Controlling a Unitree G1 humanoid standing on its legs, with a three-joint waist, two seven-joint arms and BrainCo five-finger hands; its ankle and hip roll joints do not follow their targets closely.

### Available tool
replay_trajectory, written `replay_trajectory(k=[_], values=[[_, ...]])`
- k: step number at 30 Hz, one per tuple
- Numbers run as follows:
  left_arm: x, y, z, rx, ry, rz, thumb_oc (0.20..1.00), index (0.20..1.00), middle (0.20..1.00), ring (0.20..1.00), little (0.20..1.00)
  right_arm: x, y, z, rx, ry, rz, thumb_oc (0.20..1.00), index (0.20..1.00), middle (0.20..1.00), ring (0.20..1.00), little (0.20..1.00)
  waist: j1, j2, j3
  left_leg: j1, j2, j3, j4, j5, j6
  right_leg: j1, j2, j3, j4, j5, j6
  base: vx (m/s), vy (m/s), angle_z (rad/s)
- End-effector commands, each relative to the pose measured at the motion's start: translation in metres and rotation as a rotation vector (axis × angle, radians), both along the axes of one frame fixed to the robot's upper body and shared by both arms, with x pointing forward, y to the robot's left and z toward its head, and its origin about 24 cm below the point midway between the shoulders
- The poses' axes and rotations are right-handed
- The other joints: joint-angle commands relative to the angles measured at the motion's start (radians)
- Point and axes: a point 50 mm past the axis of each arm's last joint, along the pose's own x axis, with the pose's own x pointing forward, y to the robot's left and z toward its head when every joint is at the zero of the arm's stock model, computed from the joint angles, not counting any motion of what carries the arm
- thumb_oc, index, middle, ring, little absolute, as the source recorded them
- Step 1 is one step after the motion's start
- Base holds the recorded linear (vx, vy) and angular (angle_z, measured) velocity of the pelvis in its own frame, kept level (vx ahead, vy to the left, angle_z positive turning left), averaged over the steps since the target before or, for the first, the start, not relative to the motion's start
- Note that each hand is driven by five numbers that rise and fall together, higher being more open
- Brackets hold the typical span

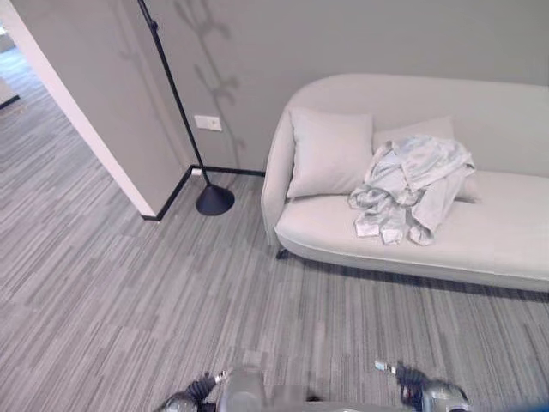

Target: Hang the clothes on the sofa on the clothes rack.

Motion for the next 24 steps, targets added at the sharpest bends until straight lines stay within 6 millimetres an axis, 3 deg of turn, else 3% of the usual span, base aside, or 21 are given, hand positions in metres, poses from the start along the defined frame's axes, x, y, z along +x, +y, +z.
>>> replay_trajectory(k=[1, 2, 3, 5, 9, 12, 13, 15, 16, 18, 19, 20, 21, 23, 24], values=[[-0.005, -0.019, -0.005, -0.045, 0.020, 0.020, 1.000, 1.000, 1.000, 1.000, 1.000, -0.034, -0.008, -0.008, -0.073, 0.085, 0.011, 1.000, 1.000, 1.000, 1.000, 1.000, 0.013, 0.042, -0.048, 0.169, -0.059, -0.012, -0.233, 0.115, 0.063, -0.045, -0.070, 0.024, 0.103, 0.050, 0.126, 0.22, 0.051, -0.53], [-0.005, -0.019, -0.005, -0.045, 0.020, 0.020, 1.000, 1.000, 1.000, 1.000, 1.000, -0.034, -0.008, -0.008, -0.073, 0.085, 0.011, 1.000, 1.000, 1.000, 1.000, 1.000, 0.013, 0.042, -0.048, 0.169, -0.059, -0.012, -0.233, 0.115, 0.063, -0.045, -0.070, 0.024, 0.103, 0.050, 0.126, 0.31, 0.073, -0.48], [-0.018, -0.018, -0.007, -0.041, 0.065, 0.023, 1.000, 1.000, 1.000, 1.000, 1.000, -0.042, 0.004, -0.013, -0.035, 0.103, 0.013, 1.000, 1.000, 1.000, 1.000, 1.000, 0.000, 0.043, -0.065, 0.200, -0.082, -0.035, -0.260, 0.110, 0.073, -0.046, -0.074, 0.011, 0.138, 0.039, 0.133, 0.32, 0.062, -0.49], [-0.023, -0.010, -0.007, -0.030, 0.069, 0.062, 1.000, 1.000, 1.000, 1.000, 1.000, -0.070, 0.019, -0.021, 0.003, 0.194, 0.085, 1.000, 1.000, 1.000, 1.000, 1.000, -0.003, 0.047, -0.100, 0.280, -0.095, -0.027, -0.346, 0.118, 0.078, -0.018, -0.082, 0.011, 0.129, 0.023, 0.142, 0.36, 0.063, -0.43], [-0.011, -0.016, -0.005, -0.044, 0.024, 0.039, 1.000, 1.000, 1.000, 1.000, 1.000, -0.074, 0.026, -0.023, 0.014, 0.205, 0.110, 1.000, 1.000, 1.000, 1.000, 1.000, -0.003, 0.055, -0.105, 0.314, -0.100, -0.021, -0.364, 0.091, 0.092, -0.036, -0.089, -0.001, 0.192, 0.007, 0.157, 0.08, 0.015, 0.12], [-0.006, -0.016, -0.004, -0.044, 0.015, 0.026, 1.000, 1.000, 1.000, 1.000, 1.000, -0.062, 0.029, -0.021, 0.014, 0.170, 0.147, 1.000, 1.000, 1.000, 1.000, 1.000, -0.012, 0.069, -0.068, 0.324, -0.088, -0.017, -0.359, 0.082, 0.106, -0.153, -0.093, -0.013, 0.405, 0.041, 0.198, -0.04, -0.031, -0.06], [-0.006, -0.014, -0.004, -0.033, 0.020, 0.019, 1.000, 1.000, 1.000, 1.000, 1.000, -0.052, 0.030, -0.019, 0.005, 0.136, 0.158, 1.000, 1.000, 1.000, 1.000, 1.000, -0.012, 0.075, -0.056, 0.328, -0.077, -0.013, -0.359, 0.076, 0.105, -0.188, -0.139, -0.036, 0.442, 0.073, 0.221, -0.01, -0.141, -0.15], [-0.005, -0.008, -0.003, -0.015, 0.021, 0.018, 1.000, 1.000, 1.000, 1.000, 1.000, -0.046, 0.030, -0.017, 0.000, 0.106, 0.153, 1.000, 1.000, 1.000, 1.000, 1.000, -0.016, 0.084, -0.053, 0.331, -0.049, -0.027, -0.355, 0.065, 0.089, -0.177, -0.217, -0.056, 0.376, 0.064, 0.200, 0.05, -0.238, -0.12], [-0.004, -0.008, -0.003, -0.013, 0.017, 0.015, 1.000, 1.000, 1.000, 1.000, 1.000, -0.044, 0.028, -0.016, -0.007, 0.098, 0.152, 1.000, 1.000, 1.000, 1.000, 1.000, -0.018, 0.084, -0.056, 0.325, -0.034, -0.033, -0.354, 0.059, 0.080, -0.175, -0.263, -0.053, 0.339, 0.087, 0.197, 0.06, -0.315, 0.02], [-0.003, -0.007, -0.002, -0.004, 0.016, 0.014, 1.000, 1.000, 1.000, 1.000, 1.000, -0.042, 0.025, -0.015, -0.014, 0.094, 0.140, 1.000, 1.000, 1.000, 1.000, 1.000, -0.021, 0.068, -0.057, 0.321, -0.007, -0.050, -0.345, 0.043, 0.057, -0.167, -0.376, -0.021, 0.229, 0.205, 0.221, 0.09, -0.513, 0.21], [-0.006, -0.002, -0.002, 0.012, 0.024, 0.023, 1.000, 1.000, 1.000, 1.000, 1.000, -0.046, 0.023, -0.016, -0.009, 0.112, 0.125, 1.000, 1.000, 1.000, 1.000, 1.000, -0.029, 0.051, -0.068, 0.319, 0.024, -0.063, -0.338, 0.033, 0.031, -0.170, -0.458, 0.038, 0.145, 0.312, 0.249, 0.10, -0.514, 0.16], [-0.006, -0.002, -0.002, 0.012, 0.024, 0.022, 1.000, 1.000, 1.000, 1.000, 1.000, -0.046, 0.023, -0.016, -0.009, 0.112, 0.125, 1.000, 1.000, 1.000, 1.000, 1.000, -0.028, 0.051, -0.066, 0.322, 0.025, -0.063, -0.338, 0.032, 0.031, -0.167, -0.457, 0.037, 0.142, 0.313, 0.249, 0.11, -0.545, 0.08], [-0.009, 0.001, -0.002, 0.024, 0.028, 0.029, 1.000, 1.000, 1.000, 1.000, 1.000, -0.050, 0.024, -0.018, -0.005, 0.128, 0.126, 1.000, 1.000, 1.000, 1.000, 1.000, -0.030, 0.039, -0.071, 0.325, 0.047, -0.066, -0.338, 0.031, 0.012, -0.169, -0.478, 0.081, 0.120, 0.369, 0.264, 0.09, -0.463, 0.14], [-0.007, 0.008, 0.000, 0.047, 0.017, 0.047, 1.000, 1.000, 1.000, 1.000, 1.000, -0.053, 0.027, -0.019, 0.002, 0.145, 0.140, 1.000, 1.000, 1.000, 1.000, 1.000, -0.032, 0.023, -0.072, 0.326, 0.097, -0.076, -0.332, 0.040, -0.021, -0.186, -0.478, 0.156, 0.132, 0.411, 0.278, 0.13, -0.701, 0.20], [0.000, 0.012, 0.003, 0.064, -0.004, 0.036, 1.000, 1.000, 1.000, 1.000, 1.000, -0.053, 0.032, -0.020, 0.011, 0.154, 0.174, 1.000, 1.000, 1.000, 1.000, 1.000, -0.034, 0.002, -0.080, 0.343, 0.138, -0.079, -0.339, 0.053, -0.053, -0.147, -0.447, 0.155, 0.125, 0.306, 0.304, 0.15, -0.722, 0.10]])
